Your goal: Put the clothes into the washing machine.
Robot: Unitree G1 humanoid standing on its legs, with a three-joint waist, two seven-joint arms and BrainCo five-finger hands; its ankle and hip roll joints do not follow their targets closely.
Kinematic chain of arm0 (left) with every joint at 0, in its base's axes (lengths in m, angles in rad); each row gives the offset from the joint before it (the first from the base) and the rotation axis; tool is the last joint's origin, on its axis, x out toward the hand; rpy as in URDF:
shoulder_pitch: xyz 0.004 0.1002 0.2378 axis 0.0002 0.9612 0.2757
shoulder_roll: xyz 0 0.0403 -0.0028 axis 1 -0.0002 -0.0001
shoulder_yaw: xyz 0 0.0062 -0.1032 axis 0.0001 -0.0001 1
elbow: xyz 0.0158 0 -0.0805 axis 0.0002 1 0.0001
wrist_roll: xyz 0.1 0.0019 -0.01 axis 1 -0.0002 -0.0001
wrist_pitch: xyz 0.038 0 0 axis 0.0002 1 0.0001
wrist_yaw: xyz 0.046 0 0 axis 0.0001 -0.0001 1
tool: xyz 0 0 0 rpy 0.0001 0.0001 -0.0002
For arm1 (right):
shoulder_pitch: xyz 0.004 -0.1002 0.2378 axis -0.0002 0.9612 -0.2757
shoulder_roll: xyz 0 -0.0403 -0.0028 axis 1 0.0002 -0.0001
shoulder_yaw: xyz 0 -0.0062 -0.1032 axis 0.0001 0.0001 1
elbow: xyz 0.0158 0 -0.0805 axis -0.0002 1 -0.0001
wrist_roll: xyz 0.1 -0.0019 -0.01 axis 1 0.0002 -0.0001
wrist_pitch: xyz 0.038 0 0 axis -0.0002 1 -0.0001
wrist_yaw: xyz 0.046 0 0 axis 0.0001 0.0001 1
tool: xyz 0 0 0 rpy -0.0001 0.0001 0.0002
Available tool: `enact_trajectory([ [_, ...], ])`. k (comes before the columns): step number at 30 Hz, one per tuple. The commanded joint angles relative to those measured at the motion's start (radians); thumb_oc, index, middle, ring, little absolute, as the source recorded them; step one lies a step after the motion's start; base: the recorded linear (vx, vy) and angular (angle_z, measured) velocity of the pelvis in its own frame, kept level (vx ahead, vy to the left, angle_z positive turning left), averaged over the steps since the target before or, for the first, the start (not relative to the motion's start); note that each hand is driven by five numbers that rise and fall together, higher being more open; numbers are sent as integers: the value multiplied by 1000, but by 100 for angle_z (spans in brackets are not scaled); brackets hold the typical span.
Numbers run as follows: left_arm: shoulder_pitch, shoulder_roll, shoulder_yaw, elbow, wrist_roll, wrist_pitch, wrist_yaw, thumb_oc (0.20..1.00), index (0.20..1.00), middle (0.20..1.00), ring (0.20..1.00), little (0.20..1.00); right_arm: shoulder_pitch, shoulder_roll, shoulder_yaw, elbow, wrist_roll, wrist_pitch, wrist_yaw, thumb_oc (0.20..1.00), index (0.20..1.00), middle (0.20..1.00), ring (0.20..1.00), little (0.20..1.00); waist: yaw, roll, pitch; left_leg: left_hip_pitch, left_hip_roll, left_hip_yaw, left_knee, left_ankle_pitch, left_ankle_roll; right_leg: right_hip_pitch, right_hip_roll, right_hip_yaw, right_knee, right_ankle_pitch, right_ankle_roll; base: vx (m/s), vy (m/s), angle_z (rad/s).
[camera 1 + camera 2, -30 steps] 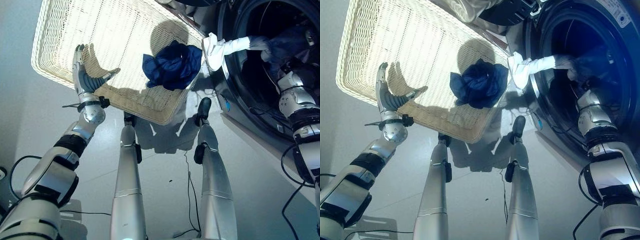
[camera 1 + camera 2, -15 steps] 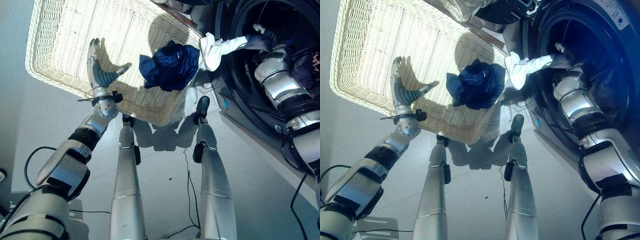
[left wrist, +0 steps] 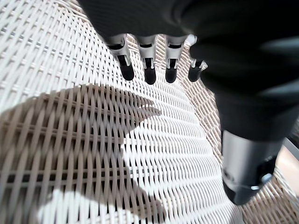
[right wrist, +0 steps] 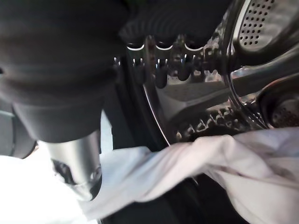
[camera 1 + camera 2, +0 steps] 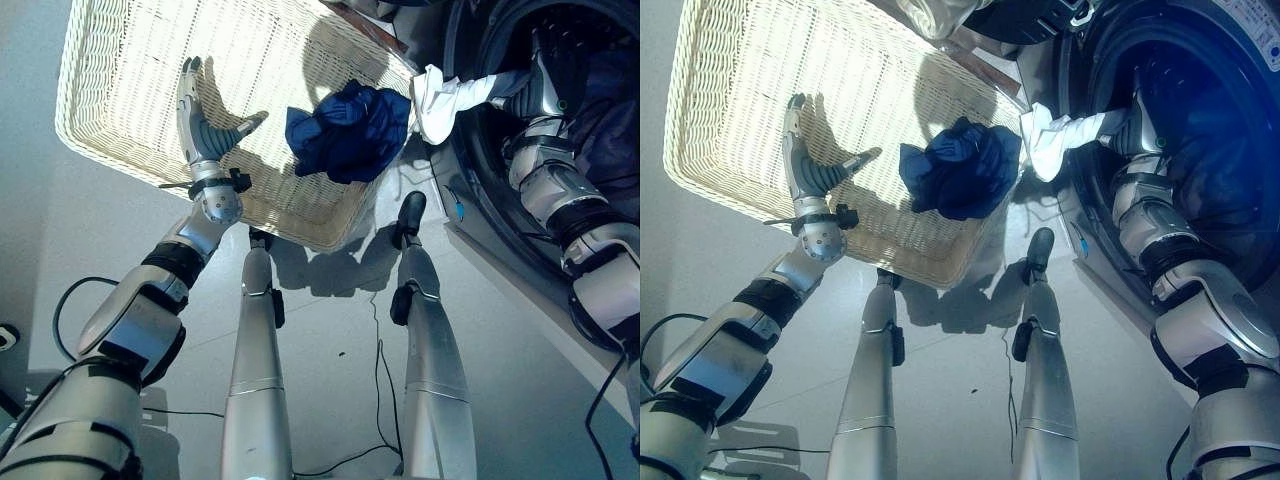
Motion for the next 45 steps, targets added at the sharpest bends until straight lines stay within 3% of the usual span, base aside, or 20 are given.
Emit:
enact_trajectory([
  [1, -23, -24, 23, 1, 42, -15, 38, 1000, 1000, 1000, 1000, 1000, 13, -37, 55, -2, -52, -41, -19, 1000, 1000, 1000, 1000, 1000, -3, 21, -19, -2, -91, 14, 3, -34, 101, -12, 43, -51, 52, -10, 59, 0, 0, 0],
  [18, -16, -34, 33, -8, 67, -8, 47, 1000, 1000, 1000, 1000, 1000, 83, -48, 77, -45, -221, -174, -9, 1000, 1000, 1000, 1000, 1000, -14, 11, -19, 7, -89, 15, -10, -27, 98, -10, 40, -50, 45, 4, 65, 0, 0, 0],
  [19, -17, -37, 33, -8, 69, -7, 48, 1000, 1000, 1000, 1000, 1000, 83, -44, 82, -47, -231, -180, -8, 900, 900, 900, 900, 900, -14, 12, -19, 8, -89, 15, -11, -26, 98, -10, 39, -51, 44, 3, 64, 0, 0, 0],
  [20, -19, -42, 32, -6, 71, -7, 49, 1000, 1000, 1000, 1000, 1000, 83, -40, 89, -54, -232, -185, -12, 416, 416, 416, 416, 416, -14, 13, -19, 9, -90, 16, -14, -25, 99, -9, 38, -51, 42, 4, 64, 0, 0, 0],
  [21, -21, -45, 31, -2, 72, -8, 48, 1000, 1000, 1000, 1000, 1000, 81, -35, 92, -56, -227, -190, -16, 200, 200, 200, 200, 200, -14, 15, -19, 9, -91, 14, -15, -24, 99, -10, 39, -50, 42, 5, 63, 0, 0, 0],
  [31, -22, -82, 41, 6, 86, -8, 61, 1000, 1000, 1000, 1000, 1000, 52, 9, 97, -60, -242, -193, -31, 200, 200, 200, 200, 200, -9, 37, -19, 7, -97, 18, -16, -16, 95, -19, 36, -40, 47, 2, 61, 3, 15, 1],
  [45, -16, -92, 47, -3, 93, -4, 67, 1000, 1000, 1000, 1000, 1000, 75, 16, 76, -75, -234, -191, -36, 200, 200, 200, 200, 200, -10, 42, -19, 6, -96, 20, -22, -8, 95, -24, 34, -36, 49, 8, 61, 1, 8, 2],
])
